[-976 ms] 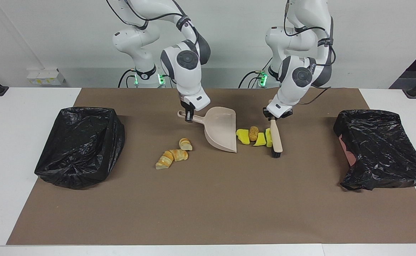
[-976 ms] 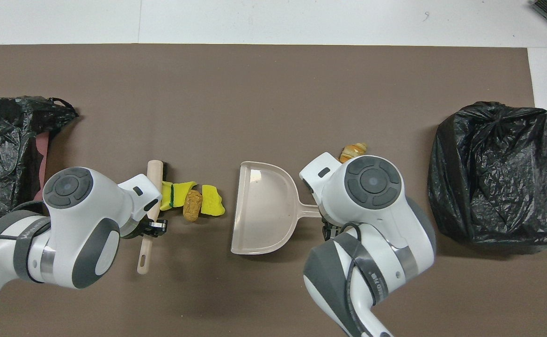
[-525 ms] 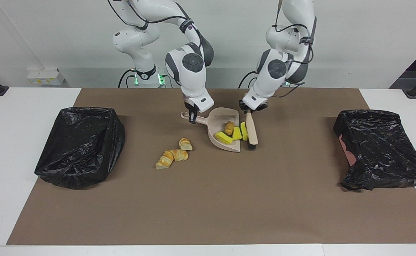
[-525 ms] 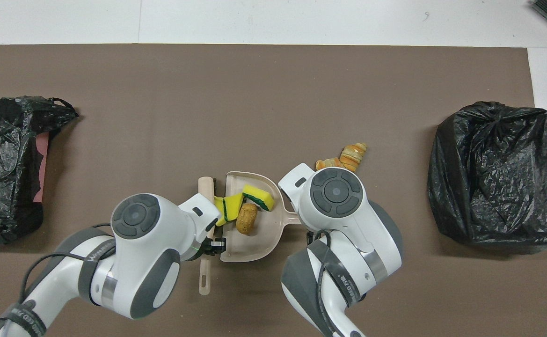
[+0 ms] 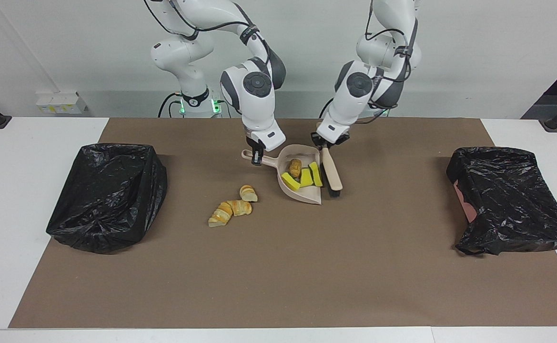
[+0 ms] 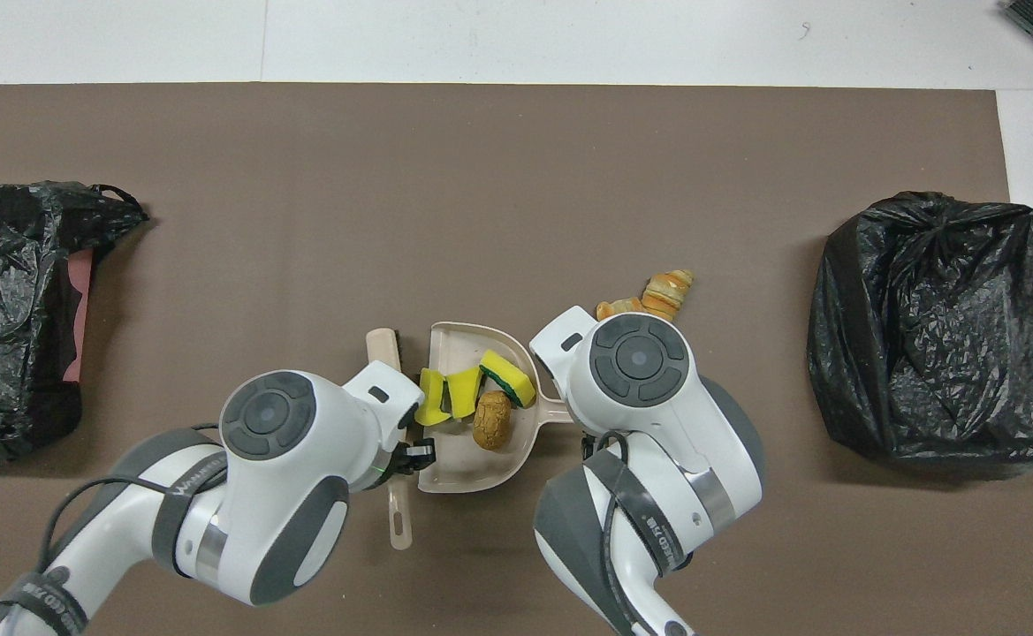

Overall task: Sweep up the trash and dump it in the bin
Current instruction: 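Sweep the remaining sponge pieces into the dustpan with the left gripper's brush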

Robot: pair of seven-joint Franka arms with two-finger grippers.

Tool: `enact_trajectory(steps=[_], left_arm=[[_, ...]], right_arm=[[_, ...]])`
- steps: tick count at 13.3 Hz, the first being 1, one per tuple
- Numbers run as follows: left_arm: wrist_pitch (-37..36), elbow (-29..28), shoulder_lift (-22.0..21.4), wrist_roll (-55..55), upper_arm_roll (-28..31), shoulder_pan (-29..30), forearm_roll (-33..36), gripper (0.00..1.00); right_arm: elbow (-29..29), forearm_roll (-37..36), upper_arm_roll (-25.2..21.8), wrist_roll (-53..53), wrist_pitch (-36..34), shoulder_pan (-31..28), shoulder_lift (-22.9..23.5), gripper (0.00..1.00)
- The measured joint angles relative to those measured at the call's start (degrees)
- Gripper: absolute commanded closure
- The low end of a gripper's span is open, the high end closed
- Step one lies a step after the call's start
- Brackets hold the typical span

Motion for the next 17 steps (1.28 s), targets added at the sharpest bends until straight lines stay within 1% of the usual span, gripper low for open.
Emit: enact_trajectory(steps=[2, 4, 7, 9, 10, 12, 15, 17], left_arm=[[0.0, 0.4, 0.4, 0.4, 0.3, 3.1, 1.6, 1.0], [-0.1, 0.5, 0.6, 1.2, 0.3, 5.0, 1.7, 1.0], [-0.1, 0.4, 0.8, 3.0, 0.2, 5.6, 1.8, 1.0], [-0.1, 0.2, 0.8, 4.2, -0.5, 5.3, 1.8, 1.0], [-0.1, 0.1, 0.8, 4.7, -0.8, 4.8, 1.7, 1.0], [-0.2, 0.1, 0.8, 5.2, -1.1, 1.8, 0.8, 1.0], [-0.2, 0.1, 0.4, 5.3, -1.5, -4.4, -1.8, 1.0], [-0.2, 0.1, -0.1, 5.2, -1.6, -7.1, -3.1, 1.0]], right_arm=[[0.0, 0.0, 0.0, -0.1, -0.6, -1.1, 0.0, 1.0], [0.1, 0.0, 0.0, -0.3, -0.7, -1.9, -0.1, 1.0], [0.1, 0.0, 0.0, -1.1, -0.7, -2.8, -0.1, 1.0], [0.4, 0.0, -0.1, -3.2, -0.7, -4.9, -0.4, 1.0], [0.5, 0.0, -0.1, -4.1, -1.0, -6.2, -0.8, 1.0], [0.6, 0.0, -0.2, -5.3, -1.7, -7.7, -1.5, 1.0], [0.6, 0.0, 0.1, -5.3, -1.7, -7.2, -1.8, 1.0], [0.2, 0.0, 0.2, -5.3, -1.7, -5.6, -1.7, 1.0]])
